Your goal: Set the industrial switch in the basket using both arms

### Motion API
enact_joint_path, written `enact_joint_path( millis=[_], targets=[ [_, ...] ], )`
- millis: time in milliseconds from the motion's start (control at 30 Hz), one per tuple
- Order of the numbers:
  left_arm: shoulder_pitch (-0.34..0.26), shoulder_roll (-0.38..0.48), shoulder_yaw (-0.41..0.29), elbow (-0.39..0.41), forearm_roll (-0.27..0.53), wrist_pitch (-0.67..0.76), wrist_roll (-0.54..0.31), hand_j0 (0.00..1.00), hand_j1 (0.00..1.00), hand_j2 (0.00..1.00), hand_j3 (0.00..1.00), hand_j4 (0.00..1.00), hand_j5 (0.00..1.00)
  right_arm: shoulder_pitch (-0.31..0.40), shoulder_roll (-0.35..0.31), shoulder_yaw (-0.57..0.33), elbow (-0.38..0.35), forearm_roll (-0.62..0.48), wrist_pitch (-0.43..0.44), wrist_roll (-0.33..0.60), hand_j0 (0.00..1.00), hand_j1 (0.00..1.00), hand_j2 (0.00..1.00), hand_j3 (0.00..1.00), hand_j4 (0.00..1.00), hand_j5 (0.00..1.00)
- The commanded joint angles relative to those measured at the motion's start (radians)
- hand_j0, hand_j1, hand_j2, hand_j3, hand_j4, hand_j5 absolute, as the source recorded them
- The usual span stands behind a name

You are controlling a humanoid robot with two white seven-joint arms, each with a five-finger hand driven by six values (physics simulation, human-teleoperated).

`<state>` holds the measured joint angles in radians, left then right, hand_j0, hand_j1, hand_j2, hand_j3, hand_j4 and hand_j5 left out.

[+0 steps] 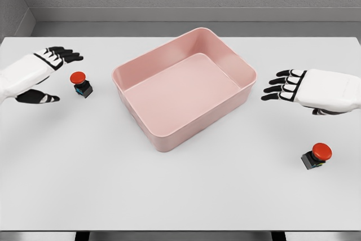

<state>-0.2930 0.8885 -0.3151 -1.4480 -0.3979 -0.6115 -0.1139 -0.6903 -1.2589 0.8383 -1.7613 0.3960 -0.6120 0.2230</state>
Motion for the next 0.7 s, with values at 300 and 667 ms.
enact_joint_path(
  millis=[300, 667],
  targets=[
    [-0.064, -0.042, -0.071, 0.083, -0.009, 0.001, -0.009, 1.0, 1.0, 1.0, 1.0, 1.0, 1.0, 0.014, -0.117, 0.034, 0.043, 0.006, 0.001, -0.007, 1.0, 1.0, 1.0, 1.0, 1.0, 1.0],
    [-0.176, -0.098, -0.16, 0.21, -0.016, 0.001, -0.021, 1.0, 1.0, 1.0, 1.0, 1.0, 1.0, 0.032, -0.217, 0.12, 0.057, 0.004, 0.001, -0.007, 1.0, 1.0, 1.0, 1.0, 1.0, 1.0]
  ],
)
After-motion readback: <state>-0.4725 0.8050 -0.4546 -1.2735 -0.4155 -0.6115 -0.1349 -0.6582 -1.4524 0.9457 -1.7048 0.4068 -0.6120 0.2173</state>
